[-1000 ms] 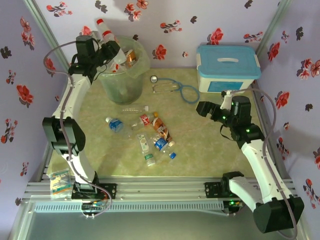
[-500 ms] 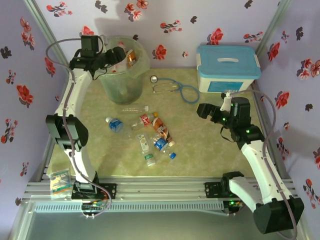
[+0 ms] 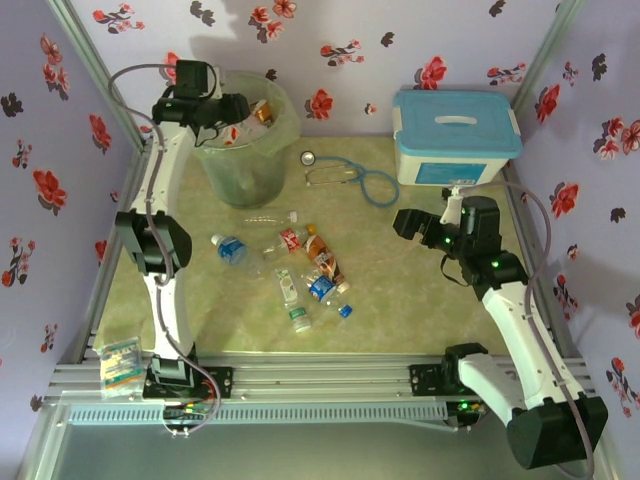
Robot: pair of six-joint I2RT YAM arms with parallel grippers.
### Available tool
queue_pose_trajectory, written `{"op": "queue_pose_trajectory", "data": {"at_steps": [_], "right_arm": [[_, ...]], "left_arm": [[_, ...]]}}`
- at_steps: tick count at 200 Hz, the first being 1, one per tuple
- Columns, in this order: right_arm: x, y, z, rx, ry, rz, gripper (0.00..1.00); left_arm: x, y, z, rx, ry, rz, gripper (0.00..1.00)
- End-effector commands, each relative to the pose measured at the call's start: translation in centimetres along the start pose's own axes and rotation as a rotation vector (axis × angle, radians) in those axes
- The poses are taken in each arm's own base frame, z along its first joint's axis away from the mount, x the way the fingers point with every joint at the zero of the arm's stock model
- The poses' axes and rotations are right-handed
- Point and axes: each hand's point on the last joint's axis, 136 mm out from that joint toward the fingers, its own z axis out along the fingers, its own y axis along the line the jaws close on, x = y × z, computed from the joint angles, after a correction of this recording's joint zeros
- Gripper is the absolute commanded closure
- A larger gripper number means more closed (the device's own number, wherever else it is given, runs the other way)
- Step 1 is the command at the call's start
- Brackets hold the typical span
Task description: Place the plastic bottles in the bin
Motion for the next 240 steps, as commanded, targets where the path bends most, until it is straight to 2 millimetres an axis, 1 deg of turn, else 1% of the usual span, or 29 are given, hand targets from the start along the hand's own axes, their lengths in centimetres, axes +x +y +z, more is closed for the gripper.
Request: {"op": "queue_pose_trajectory", "data": {"at_steps": [1, 28, 54, 84, 98, 135, 162, 176, 188, 200, 214, 230, 240], "right_arm": [[0.0, -0.4, -0.2, 0.02, -0.013, -0.02, 0.01], [0.0, -0.6, -0.2, 0.027, -0.01, -0.022, 0.01], [-0.2, -0.4, 0.0, 0.022, -0.008, -0.021, 0.01], [-0.1, -0.3, 0.2, 0.009, -0.008, -0.01, 0.01], [-0.1, -0.3, 0.1, 0.008, -0.004, -0.011, 0.01], [0.0, 0.2, 0.0, -0.002, 0.018, -0.038, 0.01], [0.7, 0.2, 0.1, -0.002, 0.04, -0.041, 0.01], [1.0, 0.2, 0.2, 0.001, 0.05, -0.05, 0.01], [1.2, 0.2, 0.2, 0.014, 0.06, -0.065, 0.01], [1.4, 0.3, 0.2, 0.024, 0.072, -0.083, 0.01], [2.0, 0.3, 0.3, 0.034, 0.093, -0.102, 0.01], [2.9, 0.4, 0.6, 0.045, 0.123, -0.123, 0.01], [3.6, 0.5, 0.9, 0.046, 0.146, -0.133, 0.01]], "left_arm": [[2.2, 0.3, 1.9, -0.019, 0.077, 0.01, 0.57], [4.7, 1.0, 4.2, -0.032, 0.144, 0.013, 0.6], [6.2, 1.2, 6.0, -0.005, 0.183, -0.013, 0.64], [8.0, 1.1, 7.8, 0.018, 0.23, -0.023, 0.65], [8.2, 0.8, 8.4, 0.035, 0.233, -0.022, 0.65], [7.3, -1.6, 8.4, 0.099, 0.202, -0.015, 0.65], [8.4, -3.6, 8.7, 0.136, 0.232, 0.002, 0.65], [9.0, -4.1, 8.7, 0.144, 0.249, 0.017, 0.64], [9.1, -4.4, 8.5, 0.146, 0.251, 0.023, 0.63], [8.7, -4.6, 8.1, 0.149, 0.243, 0.025, 0.62], [7.9, -5.2, 7.1, 0.158, 0.219, 0.033, 0.6], [6.5, -6.0, 5.5, 0.175, 0.178, 0.045, 0.57], [5.5, -6.7, 4.3, 0.188, 0.149, 0.055, 0.53]]}}
